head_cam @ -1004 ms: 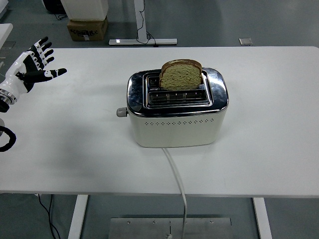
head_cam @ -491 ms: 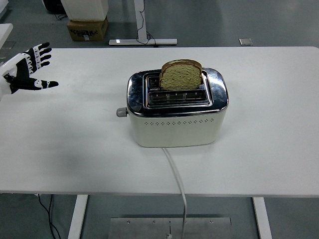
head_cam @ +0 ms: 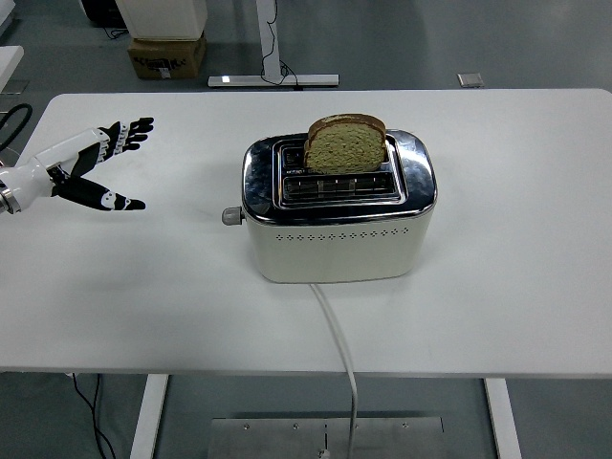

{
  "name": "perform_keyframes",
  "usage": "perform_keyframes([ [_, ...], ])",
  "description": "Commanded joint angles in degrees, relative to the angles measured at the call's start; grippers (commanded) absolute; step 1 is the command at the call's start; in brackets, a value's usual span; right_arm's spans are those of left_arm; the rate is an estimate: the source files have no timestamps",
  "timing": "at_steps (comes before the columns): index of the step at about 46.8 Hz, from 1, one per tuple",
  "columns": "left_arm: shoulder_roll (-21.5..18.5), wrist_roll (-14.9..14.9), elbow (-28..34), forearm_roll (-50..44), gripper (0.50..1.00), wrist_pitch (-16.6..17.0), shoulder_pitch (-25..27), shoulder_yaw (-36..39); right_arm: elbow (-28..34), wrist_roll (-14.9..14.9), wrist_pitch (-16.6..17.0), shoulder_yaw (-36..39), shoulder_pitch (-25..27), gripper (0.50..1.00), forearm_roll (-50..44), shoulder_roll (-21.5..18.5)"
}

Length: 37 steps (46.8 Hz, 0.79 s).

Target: Press down toaster

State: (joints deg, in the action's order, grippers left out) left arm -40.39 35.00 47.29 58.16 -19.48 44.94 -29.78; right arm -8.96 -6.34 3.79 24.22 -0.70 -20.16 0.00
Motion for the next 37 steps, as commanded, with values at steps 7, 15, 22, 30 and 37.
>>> perform_keyframes([
  [7, -1.9, 0.0, 2.6, 1.9, 1.0, 0.6, -1.2, 0.1, 0.0, 0.0, 0.0, 0.0, 0.0, 1.0, 0.0, 0.0],
  [15, -5.8, 0.0, 8.4, 4.5, 1.0, 2.7, -2.9, 0.3, 0.0, 0.0, 0.0, -0.1, 0.0, 1.0, -0.1, 0.0],
  [22, -9.8, 0.0, 13.3, 7.4, 1.0, 4.7, -4.7, 0.3, 0.0, 0.0, 0.0, -0.1, 0.0, 1.0, 0.0, 0.0],
  [30, -11.7, 0.0, 14.0, 8.2, 1.0, 4.8, -4.9, 0.3, 0.0, 0.0, 0.0, 0.0, 0.0, 1.0, 0.0, 0.0],
  [37, -12.0, 0.0, 14.1, 8.7, 1.0, 5.1, -4.9, 0.4, 0.0, 0.0, 0.0, 0.0, 0.0, 1.0, -0.1, 0.0],
])
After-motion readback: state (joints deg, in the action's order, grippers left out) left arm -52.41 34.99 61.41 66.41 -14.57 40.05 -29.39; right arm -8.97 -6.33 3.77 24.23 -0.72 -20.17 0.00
